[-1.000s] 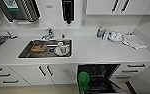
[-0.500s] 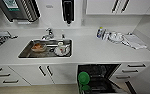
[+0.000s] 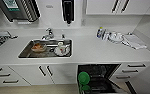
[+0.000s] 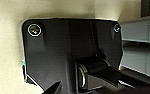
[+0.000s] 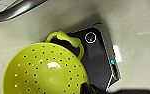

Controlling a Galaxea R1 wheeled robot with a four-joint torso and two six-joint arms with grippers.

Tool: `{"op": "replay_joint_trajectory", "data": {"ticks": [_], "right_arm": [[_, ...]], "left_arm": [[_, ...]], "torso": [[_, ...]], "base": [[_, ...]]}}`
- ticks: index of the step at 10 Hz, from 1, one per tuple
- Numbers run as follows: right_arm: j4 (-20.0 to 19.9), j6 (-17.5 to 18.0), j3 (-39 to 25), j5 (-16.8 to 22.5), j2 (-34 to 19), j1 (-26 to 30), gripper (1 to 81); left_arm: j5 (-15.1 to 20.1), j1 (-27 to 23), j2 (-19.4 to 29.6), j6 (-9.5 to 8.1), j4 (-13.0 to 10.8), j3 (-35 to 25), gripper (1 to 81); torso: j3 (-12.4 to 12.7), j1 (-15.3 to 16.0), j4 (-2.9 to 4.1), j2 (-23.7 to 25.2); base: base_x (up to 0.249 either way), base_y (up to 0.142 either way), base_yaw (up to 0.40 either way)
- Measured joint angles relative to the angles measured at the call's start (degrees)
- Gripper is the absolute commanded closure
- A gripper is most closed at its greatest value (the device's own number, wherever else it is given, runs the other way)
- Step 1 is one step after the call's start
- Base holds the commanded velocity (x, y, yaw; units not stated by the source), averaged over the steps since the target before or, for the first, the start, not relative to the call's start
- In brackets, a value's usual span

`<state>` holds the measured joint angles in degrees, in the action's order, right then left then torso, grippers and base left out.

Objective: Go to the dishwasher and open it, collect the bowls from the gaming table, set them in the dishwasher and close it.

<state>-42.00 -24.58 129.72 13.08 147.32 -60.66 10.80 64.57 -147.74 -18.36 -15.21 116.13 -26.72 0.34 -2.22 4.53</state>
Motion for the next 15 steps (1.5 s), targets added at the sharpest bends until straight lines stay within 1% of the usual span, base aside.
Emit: {"op": "replay_joint_trajectory", "data": {"ticks": [1, 3, 4, 5, 6, 8, 9, 12, 15], "right_arm": [[-0.54, -0.01, -0.12, 0.69, -0.60, 0.85, 81.1], [-1.94, 0.00, -0.48, 2.24, -1.97, 2.51, 81.1], [-2.77, 0.00, -0.78, 3.07, -2.43, 4.11, 81.1], [-3.58, 0.00, -1.30, 3.93, -2.58, 5.53, 81.1], [-4.66, -0.01, -1.79, 5.30, -3.04, 6.75, 81.1], [-5.92, -0.01, -2.73, 6.34, -4.83, 8.27, 81.1], [-6.45, -0.01, -3.25, 6.57, -5.46, 9.03, 81.1], [-8.87, -0.01, -5.35, 9.85, -6.25, 11.72, 81.1], [-10.68, -0.12, -5.55, 11.61, -7.77, 13.70, 81.1]], "left_arm": [[-0.28, 0.85, -1.16, 0.34, -0.02, 0.57, 1.0], [-0.33, 1.85, -3.23, 1.11, -0.07, 4.35, 1.0], [-0.33, 2.23, -4.72, 1.91, -0.16, 7.39, 1.0], [-0.46, 2.60, -6.47, 2.29, -0.22, 10.08, 1.0], [-0.57, 3.25, -8.30, 3.32, -0.27, 12.26, 1.0], [-0.77, 5.07, -11.01, 3.95, -0.29, 14.99, 1.0], [-0.69, 5.49, -11.67, 4.80, -0.29, 15.93, 1.0], [-1.00, 5.33, -12.50, 5.02, -0.35, 16.46, 1.0], [-1.00, 5.46, -13.13, 5.13, -0.40, 17.16, 1.0]], "torso": [[0.00, 0.00, -0.02, 0.00], [0.00, 0.00, -0.02, 0.00], [0.00, 0.00, -0.02, 0.00], [0.00, 0.00, 0.00, 0.00], [0.00, 0.00, -0.02, 0.00], [0.00, 0.00, 0.00, 0.00], [0.00, 0.00, 0.00, 0.00], [0.00, 0.00, -0.02, 0.00], [0.00, 0.00, 0.00, 0.00]], "base": [[0.000, 0.000, 0.000], [0.000, 0.000, 0.000], [0.000, 0.000, 0.000], [0.000, 0.000, 0.000], [0.000, 0.000, 0.000], [0.000, 0.000, 0.000], [0.000, 0.000, 0.000], [0.000, 0.000, 0.000], [0.000, 0.000, 0.000]]}}
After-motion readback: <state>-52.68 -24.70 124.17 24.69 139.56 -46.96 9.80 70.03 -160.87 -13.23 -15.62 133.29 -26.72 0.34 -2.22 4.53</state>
